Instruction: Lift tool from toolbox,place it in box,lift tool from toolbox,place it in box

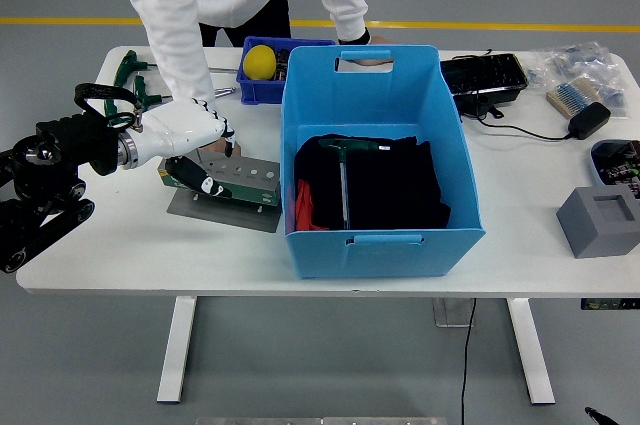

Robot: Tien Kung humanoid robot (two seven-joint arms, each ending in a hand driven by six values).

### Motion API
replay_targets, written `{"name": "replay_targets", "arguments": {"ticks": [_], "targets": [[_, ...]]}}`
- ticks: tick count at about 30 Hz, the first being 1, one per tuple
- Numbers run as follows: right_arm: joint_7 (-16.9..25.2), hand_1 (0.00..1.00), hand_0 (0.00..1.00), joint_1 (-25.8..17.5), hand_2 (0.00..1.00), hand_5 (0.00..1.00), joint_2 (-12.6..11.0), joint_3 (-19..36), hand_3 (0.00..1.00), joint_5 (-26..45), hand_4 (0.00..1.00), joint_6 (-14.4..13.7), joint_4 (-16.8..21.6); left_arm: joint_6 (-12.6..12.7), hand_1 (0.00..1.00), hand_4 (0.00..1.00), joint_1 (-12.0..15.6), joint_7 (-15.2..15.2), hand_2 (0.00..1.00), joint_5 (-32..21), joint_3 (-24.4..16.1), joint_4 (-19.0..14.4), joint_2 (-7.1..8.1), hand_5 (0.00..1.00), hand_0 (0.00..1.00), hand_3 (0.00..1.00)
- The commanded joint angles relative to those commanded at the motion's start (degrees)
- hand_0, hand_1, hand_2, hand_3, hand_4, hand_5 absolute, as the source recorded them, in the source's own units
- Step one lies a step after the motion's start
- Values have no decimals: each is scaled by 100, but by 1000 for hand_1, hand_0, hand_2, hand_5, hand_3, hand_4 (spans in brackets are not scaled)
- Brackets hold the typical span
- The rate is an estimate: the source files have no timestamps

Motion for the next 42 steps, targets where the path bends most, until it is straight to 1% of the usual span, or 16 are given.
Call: {"name": "replay_targets", "arguments": {"ticks": [3, 4, 9, 10, 14, 15, 16, 21, 22, 26, 39, 40, 42], "targets": [[-3, 603, 620, -1, 672, 684, 4, -2, 568, -8, 825, 4, 3, 30, 713, 975, -154, 6, 706, 40, 213, 215, -36, 664, 772, 526], [-4, 604, 620, 2, 673, 686, 4, -2, 568, -7, 825, 4, 4, 36, 696, 970, -212, 14, 671, 68, 289, 286, -50, 661, 780, 519], [-1, 604, 620, 16, 673, 686, 2, -23, 568, 21, 825, 7, 5, -17, 696, 970, -451, 68, 671, 129, 585, 534, -109, 661, 780, 519], [1, 603, 620, 18, 674, 686, 0, -28, 567, 30, 825, 8, 5, -20, 626, 963, -481, 70, 573, 128, 619, 567, -119, 657, 786, 473], [1, 603, 620, 31, 674, 686, -4, -40, 567, 38, 825, 12, 5, -29, 626, 963, -583, 72, 573, 135, 737, 672, -146, 657, 786, 473], [1, 603, 620, 32, 674, 686, -4, -41, 567, 39, 825, 12, 6, -34, 626, 963, -595, 71, 573, 135, 753, 680, -147, 657, 786, 473], [1, 603, 620, 34, 673, 686, -5, -42, 568, 42, 825, 12, 6, -40, 594, 963, -607, 68, 511, 131, 768, 684, -146, 663, 785, 433], [2, 603, 620, 39, 673, 686, -7, -47, 568, 60, 825, 12, 5, -95, 594, 963, -653, 59, 511, 54, 823, 666, -131, 663, 785, 433], [3, 603, 620, 40, 673, 685, -9, -50, 568, 62, 825, 13, 5, -106, 563, 963, -659, 62, 491, 43, 834, 668, -133, 662, 784, 399], [-1, 603, 620, 42, 673, 685, -6, -43, 568, 53, 825, 13, 5, -117, 563, 963, -697, 65, 491, 60, 904, 703, -151, 662, 784, 399], [-12, 602, 620, 62, 673, 686, -12, -33, 569, 15, 826, 18, 11, -52, 555, 953, -787, 12, 480, 69, 1088, 944, -211, 671, 784, 387], [-14, 604, 620, 64, 673, 685, -12, -31, 569, 10, 826, 19, 11, -51, 533, 947, -797, 9, 455, 68, 1105, 961, -215, 679, 782, 375], [-15, 604, 620, 69, 673, 685, -13, -27, 569, 0, 826, 20, 12, -57, 533, 947, -812, 10, 455, 66, 1124, 980, -218, 679, 782, 375]]}}
